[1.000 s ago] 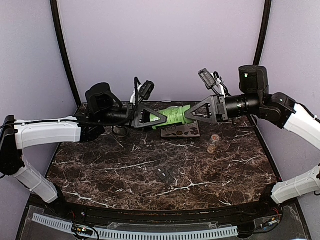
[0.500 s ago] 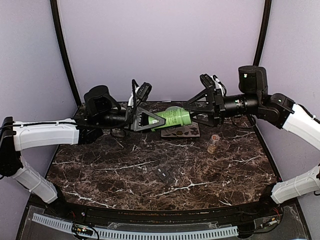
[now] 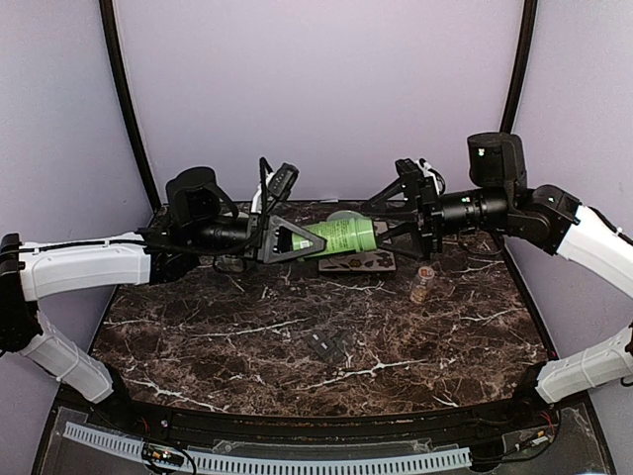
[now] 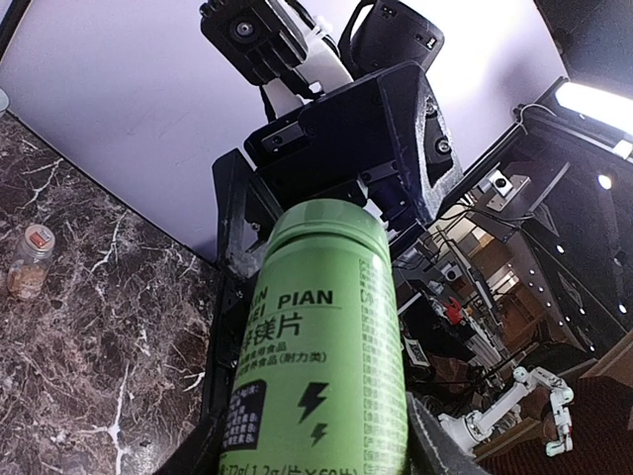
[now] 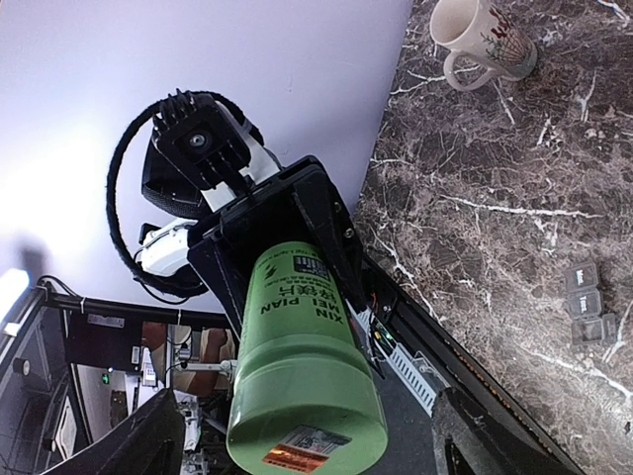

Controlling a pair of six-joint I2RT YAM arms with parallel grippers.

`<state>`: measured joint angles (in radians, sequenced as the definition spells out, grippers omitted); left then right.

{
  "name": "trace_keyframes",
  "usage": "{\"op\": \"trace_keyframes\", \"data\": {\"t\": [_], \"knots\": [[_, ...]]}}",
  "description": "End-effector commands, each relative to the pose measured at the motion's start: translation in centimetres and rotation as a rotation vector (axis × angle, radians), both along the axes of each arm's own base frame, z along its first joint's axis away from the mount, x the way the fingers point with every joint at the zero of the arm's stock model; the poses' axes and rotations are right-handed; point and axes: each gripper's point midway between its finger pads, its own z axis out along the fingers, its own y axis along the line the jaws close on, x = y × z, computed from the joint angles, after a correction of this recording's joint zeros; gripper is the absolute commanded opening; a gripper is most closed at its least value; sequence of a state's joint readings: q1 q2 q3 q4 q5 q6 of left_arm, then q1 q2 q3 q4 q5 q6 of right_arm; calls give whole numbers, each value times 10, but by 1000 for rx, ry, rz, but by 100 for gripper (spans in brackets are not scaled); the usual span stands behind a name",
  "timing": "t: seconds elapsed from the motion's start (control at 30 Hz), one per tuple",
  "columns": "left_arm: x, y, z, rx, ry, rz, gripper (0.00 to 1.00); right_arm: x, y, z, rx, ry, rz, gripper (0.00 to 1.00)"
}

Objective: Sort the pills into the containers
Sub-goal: Unscrew the lid of the pill bottle.

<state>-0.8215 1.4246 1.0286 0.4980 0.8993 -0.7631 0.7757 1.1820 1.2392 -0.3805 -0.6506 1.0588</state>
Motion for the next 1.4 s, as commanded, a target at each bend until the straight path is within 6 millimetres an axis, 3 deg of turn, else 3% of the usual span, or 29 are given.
{"op": "trace_keyframes", "data": {"t": [0.0,0.43,0.8,1.0,1.13,1.37], "knots": [[-4,8,32,-48,-100,13,0,3,0,2,0,15,-12,86],[2,3,29,-38,-114,15,0,-1,5,-2,-3,37,14,81],[6,-1,27,-33,-119,25,0,-3,13,1,14,43,48,61],[8,-2,27,-37,-117,28,0,-5,14,3,7,25,69,37],[8,-2,29,-57,-98,25,0,-6,13,3,-20,-54,91,29],[4,2,35,-113,-37,19,0,-12,9,15,21,-341,169,30]]}}
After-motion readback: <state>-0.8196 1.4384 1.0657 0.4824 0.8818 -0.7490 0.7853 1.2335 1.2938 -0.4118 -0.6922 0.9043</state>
